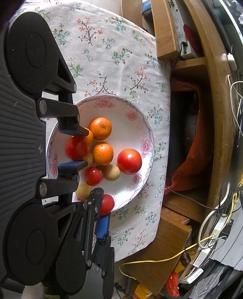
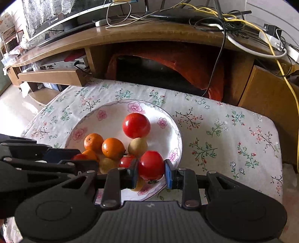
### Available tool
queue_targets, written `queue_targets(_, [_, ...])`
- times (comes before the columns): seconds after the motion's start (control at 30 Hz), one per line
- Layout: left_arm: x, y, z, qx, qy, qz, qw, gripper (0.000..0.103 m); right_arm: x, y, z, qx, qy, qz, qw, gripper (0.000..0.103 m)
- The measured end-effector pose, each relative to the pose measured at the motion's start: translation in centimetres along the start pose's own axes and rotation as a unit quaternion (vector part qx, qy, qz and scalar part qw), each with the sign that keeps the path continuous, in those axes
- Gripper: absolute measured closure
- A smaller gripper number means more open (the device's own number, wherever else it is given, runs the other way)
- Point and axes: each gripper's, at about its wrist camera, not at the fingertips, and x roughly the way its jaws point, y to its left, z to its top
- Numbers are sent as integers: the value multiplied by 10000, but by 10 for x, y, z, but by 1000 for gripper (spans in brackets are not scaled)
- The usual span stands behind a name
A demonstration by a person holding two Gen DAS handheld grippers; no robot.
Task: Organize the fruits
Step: 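Lower both tomatoes into the bowl and open both grippers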
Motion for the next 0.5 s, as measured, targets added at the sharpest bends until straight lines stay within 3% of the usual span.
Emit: queue_targets(0.5, [3, 2, 3, -99, -57, -36, 9999, 68, 6, -3, 2, 68, 15, 78, 9999, 73])
